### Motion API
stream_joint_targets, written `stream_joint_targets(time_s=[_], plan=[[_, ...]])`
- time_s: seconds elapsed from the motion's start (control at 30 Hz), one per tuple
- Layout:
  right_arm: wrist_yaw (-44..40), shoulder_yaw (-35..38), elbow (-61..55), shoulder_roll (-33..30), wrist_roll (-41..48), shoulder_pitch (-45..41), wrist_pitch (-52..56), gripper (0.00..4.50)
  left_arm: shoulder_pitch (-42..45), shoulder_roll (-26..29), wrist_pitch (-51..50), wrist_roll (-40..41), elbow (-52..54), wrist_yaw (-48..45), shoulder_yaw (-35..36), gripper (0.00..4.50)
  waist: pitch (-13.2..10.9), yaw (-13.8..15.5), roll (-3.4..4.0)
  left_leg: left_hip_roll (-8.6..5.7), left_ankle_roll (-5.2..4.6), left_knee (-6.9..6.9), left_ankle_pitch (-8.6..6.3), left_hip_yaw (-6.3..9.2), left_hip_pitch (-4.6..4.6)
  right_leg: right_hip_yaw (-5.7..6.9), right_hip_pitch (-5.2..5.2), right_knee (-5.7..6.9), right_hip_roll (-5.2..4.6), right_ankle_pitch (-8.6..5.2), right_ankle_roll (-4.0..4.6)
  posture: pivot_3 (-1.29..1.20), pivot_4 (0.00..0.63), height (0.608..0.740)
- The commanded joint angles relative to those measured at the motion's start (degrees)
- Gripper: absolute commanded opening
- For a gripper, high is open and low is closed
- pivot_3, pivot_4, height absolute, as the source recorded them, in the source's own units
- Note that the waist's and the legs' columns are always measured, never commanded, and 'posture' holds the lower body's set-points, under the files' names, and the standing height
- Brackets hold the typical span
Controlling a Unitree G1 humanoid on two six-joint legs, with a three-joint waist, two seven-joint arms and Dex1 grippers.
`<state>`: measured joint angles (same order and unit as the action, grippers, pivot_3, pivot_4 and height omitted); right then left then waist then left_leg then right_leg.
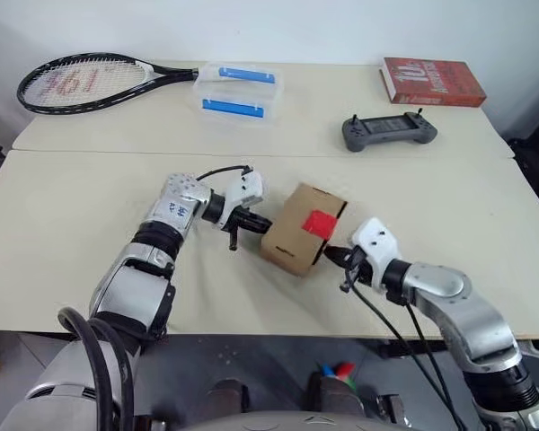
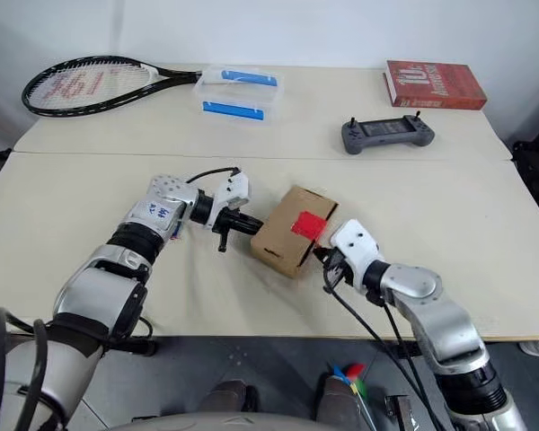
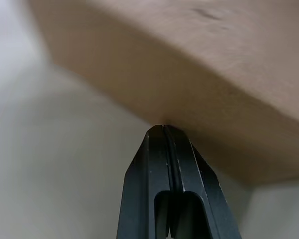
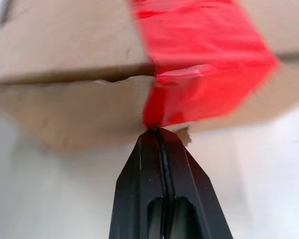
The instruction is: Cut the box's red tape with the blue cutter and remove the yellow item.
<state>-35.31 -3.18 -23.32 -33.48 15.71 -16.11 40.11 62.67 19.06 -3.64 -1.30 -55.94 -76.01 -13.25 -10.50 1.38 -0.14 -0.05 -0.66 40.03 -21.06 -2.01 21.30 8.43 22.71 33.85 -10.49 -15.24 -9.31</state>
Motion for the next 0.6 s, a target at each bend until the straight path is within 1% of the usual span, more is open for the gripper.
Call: stream_joint_targets(time_s=[0.03, 0.07, 0.13, 0.23, 0.3, 0.43, 0.6], plan=[[-4.49, 0.76, 3.41, -3.44, 0.18, -3.15, -2.70, 0.00, -4.92, -0.99, -9.58, 5.15, 16.09, -4.05, 0.39, 0.02, 0.00, -0.20, 0.00, 0.00, 0.00, -0.01, 0.00, 0.00, -0.01, 0.00, 0.00, -0.01, 0.00, 0.00, 0.00, 0.00, 0.150, 0.740], [-5.52, 0.72, 4.87, -4.21, -0.03, -3.84, -3.46, 0.00, -6.59, -1.16, -12.47, 5.97, 20.09, -4.22, 0.19, 0.02, 0.00, -0.18, 0.00, 0.01, 0.00, -0.01, 0.00, -0.01, -0.02, -0.01, 0.00, 0.00, 0.00, 0.00, 0.00, 0.00, 0.150, 0.740], [-8.07, -0.19, 9.78, -5.66, -1.20, -6.28, -6.73, 0.00, -10.07, -4.16, -16.71, 5.56, 26.37, -0.37, -1.54, 0.02, 0.00, -0.12, 0.00, 0.01, 0.00, 0.00, 0.00, 0.00, -0.01, -0.02, 0.00, -0.01, 0.00, 0.00, 0.00, 0.00, 0.150, 0.740], [-12.16, -1.91, 17.45, -7.14, -3.13, -10.26, -11.34, 0.00, -14.35, -8.47, -21.01, 3.56, 32.62, 6.41, -4.28, 0.02, 0.01, -0.13, 0.01, 0.00, 0.00, 0.04, 0.00, 0.00, -0.02, -0.03, -0.04, 0.01, -0.01, 0.00, 0.00, 0.00, 0.150, 0.740], [-13.88, -2.58, 21.09, -7.64, -4.40, -11.45, -14.02, 0.00, -15.93, -9.46, -23.07, 3.56, 35.53, 8.90, -4.68, 0.02, 0.00, -0.09, 0.01, 0.00, 0.00, 0.04, 0.00, -0.02, -0.06, -0.07, -0.05, 0.01, -0.01, 0.00, 0.00, 0.00, 0.150, 0.740], [-16.61, -3.40, 27.79, -8.20, -6.90, -13.07, -19.10, 0.00, -18.71, -8.28, -26.87, 3.89, 41.33, 10.91, -5.93, 0.02, 0.01, -0.25, 0.02, 0.02, 0.00, 0.03, 0.00, -0.02, -0.09, -0.07, -0.05, 0.03, 0.00, 0.00, 0.00, 0.00, 0.150, 0.740], [-18.05, -3.52, 35.30, -8.17, -9.11, -15.15, -24.32, 0.00, -19.46, -4.47, -28.45, 4.11, 44.91, 11.44, -6.19, 0.02, 0.02, -0.45, 0.03, 0.02, 0.01, 0.06, 0.01, -0.03, -0.09, -0.09, -0.05, 0.03, 0.00, 0.01, 0.00, 0.00, 0.150, 0.740]])
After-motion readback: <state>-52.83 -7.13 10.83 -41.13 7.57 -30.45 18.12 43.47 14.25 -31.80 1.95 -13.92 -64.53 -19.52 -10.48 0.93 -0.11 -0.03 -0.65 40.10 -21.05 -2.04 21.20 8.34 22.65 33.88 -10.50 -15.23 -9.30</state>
